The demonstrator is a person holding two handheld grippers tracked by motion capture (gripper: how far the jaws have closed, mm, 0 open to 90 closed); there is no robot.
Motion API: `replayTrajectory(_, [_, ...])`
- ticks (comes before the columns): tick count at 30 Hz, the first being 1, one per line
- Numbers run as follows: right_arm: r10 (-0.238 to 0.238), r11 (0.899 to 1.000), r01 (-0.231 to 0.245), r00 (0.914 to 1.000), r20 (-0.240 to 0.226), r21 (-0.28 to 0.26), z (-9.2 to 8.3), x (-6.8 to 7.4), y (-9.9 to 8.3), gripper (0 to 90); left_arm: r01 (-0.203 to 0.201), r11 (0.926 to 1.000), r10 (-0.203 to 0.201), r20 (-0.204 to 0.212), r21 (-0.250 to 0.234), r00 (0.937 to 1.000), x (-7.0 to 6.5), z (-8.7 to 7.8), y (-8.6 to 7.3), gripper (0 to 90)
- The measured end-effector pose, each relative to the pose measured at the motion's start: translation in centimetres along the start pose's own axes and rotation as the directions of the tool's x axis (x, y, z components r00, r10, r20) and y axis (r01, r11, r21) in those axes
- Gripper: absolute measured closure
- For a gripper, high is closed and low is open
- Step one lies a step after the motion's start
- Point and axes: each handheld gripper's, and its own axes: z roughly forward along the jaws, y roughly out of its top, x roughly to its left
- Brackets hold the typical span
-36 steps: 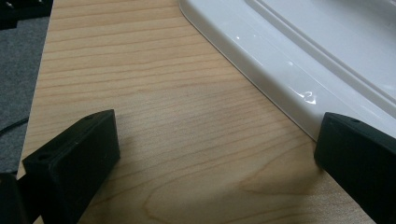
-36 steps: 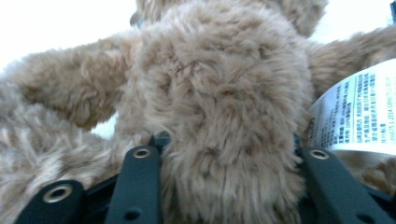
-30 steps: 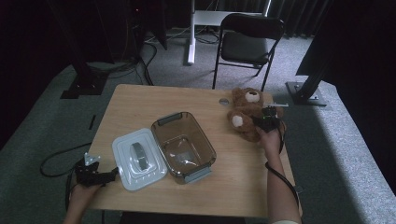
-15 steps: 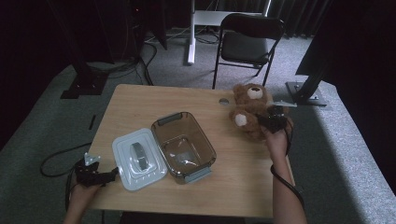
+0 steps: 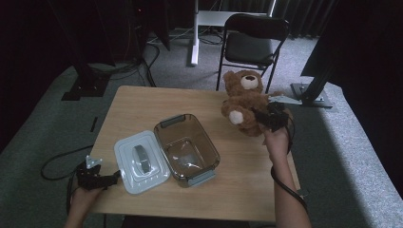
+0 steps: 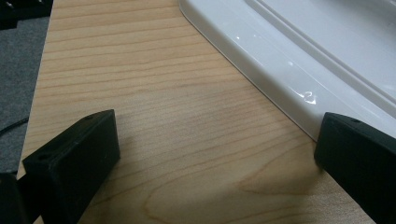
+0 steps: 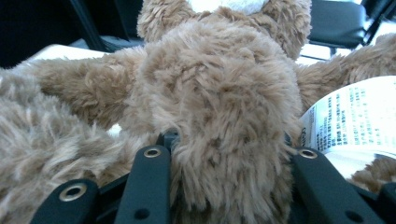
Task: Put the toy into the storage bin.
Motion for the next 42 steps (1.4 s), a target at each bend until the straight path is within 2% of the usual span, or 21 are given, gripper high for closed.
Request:
replayTrajectory(3, [-0.013,1.000,0.013,0.9995,-0.028,-0.018,-0.6,1.5,0.3,64.4,0.002,1.0000,-0.002,0.000,-0.002,1.0000,0.0,0.0,0.0,0.6])
replayTrajectory(8, [-0.065,0.997,0.063,0.9971,-0.040,-0.038,-1.3,4.3,0.7,64.4,-0.002,1.0000,0.002,-0.001,-0.002,1.0000,0.0,0.0,0.0,0.6])
replayTrajectory(11, [-0.075,0.996,0.069,0.9930,-0.092,-0.061,-1.8,5.6,0.9,64.4,-0.002,1.0000,0.002,-0.001,-0.002,1.0000,0.0,0.0,0.0,0.6])
replayTrajectory(19, [-0.112,0.987,0.087,0.9739,-0.197,-0.132,-3.7,9.7,1.0,64.3,-0.002,1.0000,0.002,0.000,0.000,1.0000,0.0,0.0,0.0,0.6])
replayTrajectory(20, [-0.112,0.987,0.087,0.9739,-0.197,-0.132,-3.7,9.7,1.0,64.3,-0.002,1.0000,0.002,0.000,0.000,1.0000,0.0,0.0,0.0,0.6])
replayTrajectory(21, [-0.118,0.987,0.091,0.9704,-0.210,-0.135,-3.8,10.2,1.0,64.2,0.000,1.0000,0.000,0.000,0.000,1.0000,0.0,0.0,0.0,0.6])
replayTrajectory(22, [-0.139,0.985,0.108,0.9609,-0.240,-0.137,-3.9,11.3,0.9,64.2,0.000,1.0000,0.000,0.000,-0.001,1.0000,0.0,0.0,0.0,0.6])
replayTrajectory(23, [-0.140,0.985,0.109,0.9571,-0.254,-0.135,-4.0,11.6,0.9,64.2,-0.001,1.0000,0.001,0.000,0.001,1.0000,0.0,0.0,0.0,0.6])
replayTrajectory(24, [-0.140,0.985,0.109,0.9571,-0.254,-0.135,-4.0,11.6,0.9,64.2,-0.001,1.0000,0.001,0.000,0.001,1.0000,0.0,0.0,0.0,0.6])
replayTrajectory(25, [-0.150,0.984,0.114,0.9473,-0.283,-0.140,-4.0,12.5,0.8,64.3,-0.001,1.0000,0.001,0.000,0.001,1.0000,0.0,0.0,0.0,0.6])
replayTrajectory(26, [-0.150,0.984,0.114,0.9473,-0.283,-0.140,-4.0,12.5,0.8,64.3,-0.001,1.0000,0.001,0.000,0.001,1.0000,0.0,0.0,0.0,0.6])
replayTrajectory(27, [-0.152,0.983,0.114,0.9444,-0.291,-0.145,-4.0,13.3,0.6,64.2,-0.001,1.0000,0.001,0.000,0.000,1.0000,0.0,0.0,0.0,0.6])
replayTrajectory(30, [-0.153,0.983,0.114,0.9439,-0.293,-0.145,-4.0,13.6,0.5,64.2,-0.001,1.0000,0.001,0.000,0.001,1.0000,0.0,0.0,0.0,0.6])
replayTrajectory(33, [-0.186,0.979,0.151,0.9342,-0.305,-0.135,-3.7,15.4,-0.5,64.2,0.000,1.0000,0.000,0.000,0.000,1.0000,0.0,0.0,0.0,0.6])
replayTrajectory(37, [-0.193,0.980,0.166,0.9275,-0.320,-0.112,-2.9,16.4,-1.5,64.2,-0.002,1.0000,0.002,-0.001,0.000,1.0000,0.0,0.0,0.0,0.6])
replayTrajectory(38, [-0.187,0.982,0.171,0.9287,-0.320,-0.080,-1.9,17.0,-2.7,64.1,-0.002,1.0000,0.002,-0.001,0.000,1.0000,0.0,0.0,0.0,0.6])
replayTrajectory(40, [-0.193,0.981,0.194,0.9297,-0.314,-0.026,-0.8,17.3,-4.1,64.1,-0.002,1.0000,0.002,-0.001,0.000,1.0000,0.0,0.0,0.0,0.6])
replayTrajectory(42, [-0.200,0.975,0.221,0.9267,-0.318,0.030,0.5,17.5,-5.6,64.1,-0.001,1.0000,0.001,0.000,0.000,1.0000,0.0,0.0,0.0,0.6])
